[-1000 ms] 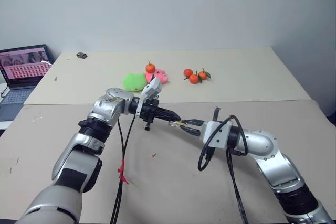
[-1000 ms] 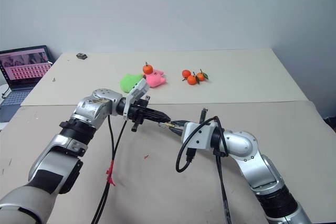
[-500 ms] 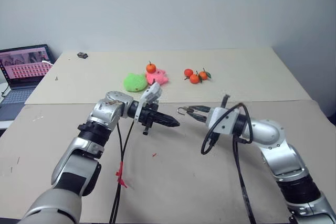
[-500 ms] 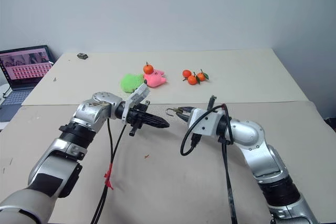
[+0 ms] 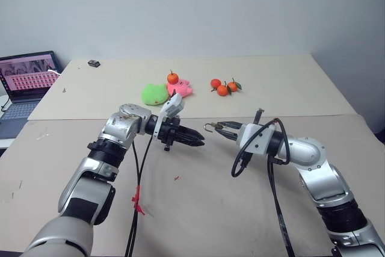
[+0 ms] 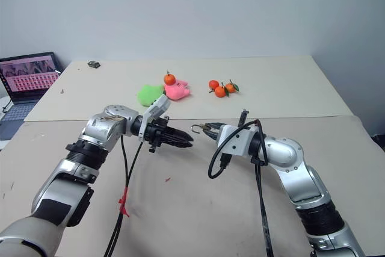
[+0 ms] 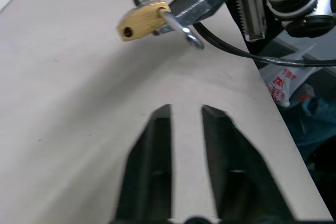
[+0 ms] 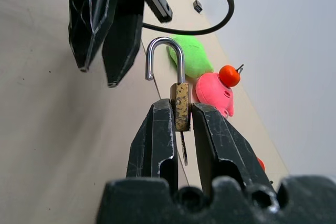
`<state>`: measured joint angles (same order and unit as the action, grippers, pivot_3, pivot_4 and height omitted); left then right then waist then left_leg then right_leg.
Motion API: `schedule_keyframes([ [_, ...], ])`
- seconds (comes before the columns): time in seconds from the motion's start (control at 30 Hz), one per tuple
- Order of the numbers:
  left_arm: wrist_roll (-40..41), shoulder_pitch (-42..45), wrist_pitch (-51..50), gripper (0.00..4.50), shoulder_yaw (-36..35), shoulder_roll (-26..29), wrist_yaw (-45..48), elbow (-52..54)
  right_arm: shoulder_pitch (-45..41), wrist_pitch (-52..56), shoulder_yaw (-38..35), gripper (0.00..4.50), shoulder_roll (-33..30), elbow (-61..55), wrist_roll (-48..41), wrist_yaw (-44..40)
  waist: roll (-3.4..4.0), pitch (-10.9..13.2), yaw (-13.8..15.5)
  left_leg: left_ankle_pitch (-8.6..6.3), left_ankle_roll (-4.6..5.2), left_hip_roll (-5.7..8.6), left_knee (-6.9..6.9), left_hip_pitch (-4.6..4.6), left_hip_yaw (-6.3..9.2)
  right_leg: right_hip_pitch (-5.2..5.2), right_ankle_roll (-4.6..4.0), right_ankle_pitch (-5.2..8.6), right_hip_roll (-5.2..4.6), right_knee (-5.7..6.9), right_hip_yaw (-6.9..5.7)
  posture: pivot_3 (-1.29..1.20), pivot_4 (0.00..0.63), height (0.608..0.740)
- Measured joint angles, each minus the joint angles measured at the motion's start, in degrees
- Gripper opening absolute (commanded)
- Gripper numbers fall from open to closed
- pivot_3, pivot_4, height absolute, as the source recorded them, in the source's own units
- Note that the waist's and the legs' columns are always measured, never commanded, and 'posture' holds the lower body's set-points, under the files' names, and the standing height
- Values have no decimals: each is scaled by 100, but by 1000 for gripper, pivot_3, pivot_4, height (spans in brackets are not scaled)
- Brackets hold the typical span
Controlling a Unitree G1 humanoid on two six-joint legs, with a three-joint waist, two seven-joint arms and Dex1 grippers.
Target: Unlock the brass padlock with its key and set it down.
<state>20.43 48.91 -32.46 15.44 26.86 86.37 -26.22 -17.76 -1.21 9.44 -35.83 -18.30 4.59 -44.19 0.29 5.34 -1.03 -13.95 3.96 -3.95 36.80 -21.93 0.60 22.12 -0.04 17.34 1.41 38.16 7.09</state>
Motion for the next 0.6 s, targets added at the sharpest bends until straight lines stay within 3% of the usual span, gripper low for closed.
schedule_keyframes([
  [0.17, 41, 21, -274, 4333, -341, 358, 15, -72, 86, -153, 64, 246, -67, 7, 154, -1, 0, 0, -1, 0, 0, 0, 0, 8, 0, 2, 0, 0, 0, -1, 0, 0, 150, 660],
  [0.33, 244, -449, -693, 4431, -578, 1177, 80, 971, 134, -768, 376, 246, -134, 331, 657, 70, 2, -2, -17, 0, 0, -4, -5, 10, -1, 2, -4, -2, -2, 14, -2, 0, 150, 660],
  [0.6, 672, -944, -1310, 4431, -826, 1677, -195, 2254, 109, -2110, 1001, 246, -187, 1298, 1788, 563, -2, 1, 41, 1, -2, -1, 3, 15, -3, 1, 22, 13, -7, 2, -3, 0, 150, 660],
])
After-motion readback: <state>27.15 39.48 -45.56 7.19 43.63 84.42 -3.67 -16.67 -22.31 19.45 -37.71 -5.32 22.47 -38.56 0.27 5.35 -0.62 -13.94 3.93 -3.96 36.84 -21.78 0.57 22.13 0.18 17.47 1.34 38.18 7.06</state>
